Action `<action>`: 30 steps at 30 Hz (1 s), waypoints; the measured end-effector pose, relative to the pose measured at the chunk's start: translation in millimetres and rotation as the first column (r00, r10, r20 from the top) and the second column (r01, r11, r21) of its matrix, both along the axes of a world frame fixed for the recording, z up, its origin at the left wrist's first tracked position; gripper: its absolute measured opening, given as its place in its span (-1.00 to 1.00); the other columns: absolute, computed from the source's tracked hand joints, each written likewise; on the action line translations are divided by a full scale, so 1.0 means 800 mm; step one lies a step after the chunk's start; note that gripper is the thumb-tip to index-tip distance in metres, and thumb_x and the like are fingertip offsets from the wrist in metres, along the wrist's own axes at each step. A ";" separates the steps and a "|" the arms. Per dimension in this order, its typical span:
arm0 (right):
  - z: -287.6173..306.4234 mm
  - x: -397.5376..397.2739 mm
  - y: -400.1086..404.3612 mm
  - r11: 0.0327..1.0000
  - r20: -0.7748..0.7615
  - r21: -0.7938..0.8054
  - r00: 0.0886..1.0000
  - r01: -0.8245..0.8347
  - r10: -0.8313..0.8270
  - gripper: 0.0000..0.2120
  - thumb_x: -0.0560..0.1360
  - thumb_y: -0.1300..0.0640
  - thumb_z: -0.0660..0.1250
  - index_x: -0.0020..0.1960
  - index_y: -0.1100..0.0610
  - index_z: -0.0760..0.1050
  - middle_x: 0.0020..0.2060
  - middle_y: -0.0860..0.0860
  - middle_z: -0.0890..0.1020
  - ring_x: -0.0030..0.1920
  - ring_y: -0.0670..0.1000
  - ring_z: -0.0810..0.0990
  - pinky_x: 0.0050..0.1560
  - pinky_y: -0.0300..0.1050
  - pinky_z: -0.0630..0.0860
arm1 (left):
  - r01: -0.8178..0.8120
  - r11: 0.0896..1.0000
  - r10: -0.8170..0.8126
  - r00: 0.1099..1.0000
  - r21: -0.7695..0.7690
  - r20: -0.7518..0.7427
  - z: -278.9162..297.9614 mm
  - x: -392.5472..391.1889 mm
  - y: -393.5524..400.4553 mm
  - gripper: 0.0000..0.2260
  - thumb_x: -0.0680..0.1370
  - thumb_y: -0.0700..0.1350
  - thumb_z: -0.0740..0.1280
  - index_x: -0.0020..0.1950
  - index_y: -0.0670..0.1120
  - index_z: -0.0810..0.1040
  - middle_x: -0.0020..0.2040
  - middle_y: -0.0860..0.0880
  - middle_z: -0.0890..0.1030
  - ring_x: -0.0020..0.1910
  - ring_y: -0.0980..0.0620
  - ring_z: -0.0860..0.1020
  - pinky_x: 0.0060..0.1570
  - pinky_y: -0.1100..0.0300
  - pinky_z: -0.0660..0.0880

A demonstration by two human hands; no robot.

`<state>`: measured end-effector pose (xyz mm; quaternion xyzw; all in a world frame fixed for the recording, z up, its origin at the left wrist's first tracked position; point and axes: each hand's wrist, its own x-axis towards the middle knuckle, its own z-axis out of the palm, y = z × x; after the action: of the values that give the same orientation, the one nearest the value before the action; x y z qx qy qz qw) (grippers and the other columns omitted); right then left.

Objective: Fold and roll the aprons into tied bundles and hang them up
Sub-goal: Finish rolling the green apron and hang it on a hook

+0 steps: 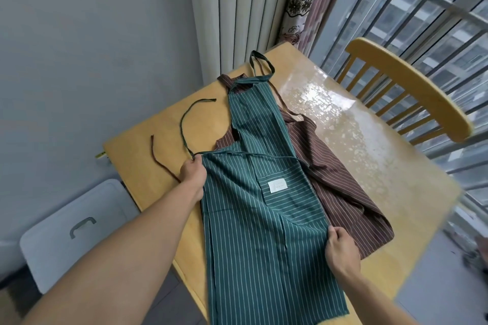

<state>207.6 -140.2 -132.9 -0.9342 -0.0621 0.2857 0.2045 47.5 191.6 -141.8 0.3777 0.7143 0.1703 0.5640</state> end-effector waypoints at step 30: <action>0.120 -0.013 -0.112 0.901 -0.428 0.380 0.824 -0.211 0.373 -0.23 0.50 0.03 0.53 0.58 -0.08 0.20 0.15 0.07 0.68 -0.32 0.06 0.68 -0.33 -0.15 0.58 | 0.261 0.958 -0.271 0.959 -0.120 -0.077 0.056 -0.124 -0.304 -0.09 0.50 0.07 0.53 0.66 -0.02 0.03 0.60 -0.11 0.27 0.51 -0.22 0.33 0.47 -0.18 0.33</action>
<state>197.2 -230.0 -37.1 -0.7647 -0.1971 0.5274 0.3133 -51.6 -51.4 -96.7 0.4467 0.6906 0.0359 0.5676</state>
